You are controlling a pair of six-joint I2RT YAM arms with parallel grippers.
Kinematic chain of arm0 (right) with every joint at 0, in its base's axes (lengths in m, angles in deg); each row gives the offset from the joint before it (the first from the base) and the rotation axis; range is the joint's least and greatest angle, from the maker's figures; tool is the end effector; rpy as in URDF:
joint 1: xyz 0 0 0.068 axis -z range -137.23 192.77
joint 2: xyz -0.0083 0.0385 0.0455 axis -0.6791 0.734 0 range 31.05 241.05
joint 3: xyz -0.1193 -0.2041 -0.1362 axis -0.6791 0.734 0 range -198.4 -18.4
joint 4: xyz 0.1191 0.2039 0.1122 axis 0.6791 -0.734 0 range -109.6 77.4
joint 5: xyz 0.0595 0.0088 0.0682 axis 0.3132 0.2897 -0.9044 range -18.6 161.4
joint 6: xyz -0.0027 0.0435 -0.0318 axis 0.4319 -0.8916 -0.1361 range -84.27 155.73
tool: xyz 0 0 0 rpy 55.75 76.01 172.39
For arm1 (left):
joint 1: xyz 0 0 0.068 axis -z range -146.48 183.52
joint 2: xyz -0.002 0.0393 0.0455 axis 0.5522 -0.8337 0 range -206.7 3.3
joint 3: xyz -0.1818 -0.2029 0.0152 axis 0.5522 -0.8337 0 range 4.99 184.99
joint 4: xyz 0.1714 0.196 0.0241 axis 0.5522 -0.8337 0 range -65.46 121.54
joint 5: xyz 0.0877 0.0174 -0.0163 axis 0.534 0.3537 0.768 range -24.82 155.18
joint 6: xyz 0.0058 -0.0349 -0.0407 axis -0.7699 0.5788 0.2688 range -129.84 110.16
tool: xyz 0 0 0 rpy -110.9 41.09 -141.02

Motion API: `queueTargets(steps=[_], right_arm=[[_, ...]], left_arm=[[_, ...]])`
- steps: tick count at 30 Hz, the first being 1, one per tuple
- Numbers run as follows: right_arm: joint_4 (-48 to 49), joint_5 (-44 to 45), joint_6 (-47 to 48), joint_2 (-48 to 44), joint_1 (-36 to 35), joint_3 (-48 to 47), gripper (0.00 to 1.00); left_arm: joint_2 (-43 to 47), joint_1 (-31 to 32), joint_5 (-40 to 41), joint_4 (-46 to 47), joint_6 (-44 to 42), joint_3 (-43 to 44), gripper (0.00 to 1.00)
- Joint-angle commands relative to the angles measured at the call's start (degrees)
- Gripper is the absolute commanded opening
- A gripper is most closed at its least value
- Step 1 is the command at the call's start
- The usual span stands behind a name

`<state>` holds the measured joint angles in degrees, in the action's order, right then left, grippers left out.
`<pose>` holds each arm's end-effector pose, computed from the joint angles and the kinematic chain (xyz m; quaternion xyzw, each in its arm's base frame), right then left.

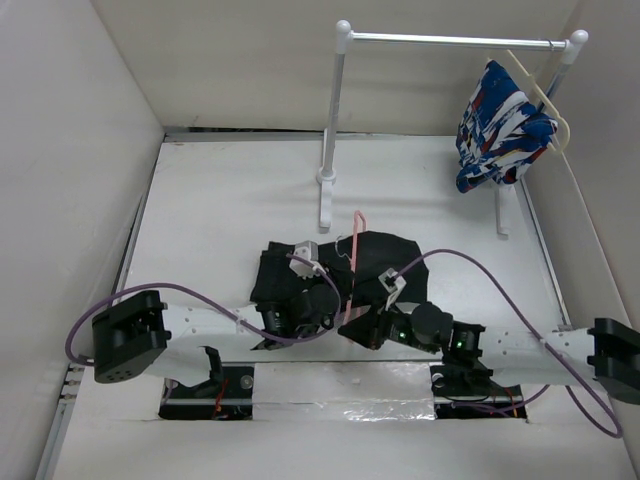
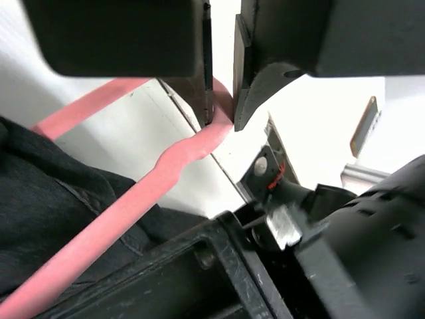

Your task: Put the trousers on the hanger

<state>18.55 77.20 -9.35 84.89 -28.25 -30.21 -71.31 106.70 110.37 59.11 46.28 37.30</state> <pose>0.0665 0.1821 0.1865 -0.1415 0.7575 0.5191 0.3697 0.1015 -0.2486 0.2224 -0.1236 0.7579 -0.3792 0.5163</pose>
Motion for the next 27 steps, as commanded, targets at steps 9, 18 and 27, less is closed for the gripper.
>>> queueTargets(steps=[9, 18, 27], right_arm=[[-11.8, 3.1, 4.6, -20.6, 2.7, 2.6, 0.00], [-12.6, 0.4, 5.1, -20.8, 4.1, 3.6, 0.00], [-9.3, -3.0, 6.1, -15.9, 4.6, 2.8, 0.00]], left_arm=[[7.3, -5.3, -9.2, 6.3, -1.7, -4.7, 0.46], [6.2, -6.0, -17.9, 18.5, -12.3, -5.9, 0.47], [-1.7, -8.3, -18.0, 15.7, -17.6, 2.6, 0.41]])
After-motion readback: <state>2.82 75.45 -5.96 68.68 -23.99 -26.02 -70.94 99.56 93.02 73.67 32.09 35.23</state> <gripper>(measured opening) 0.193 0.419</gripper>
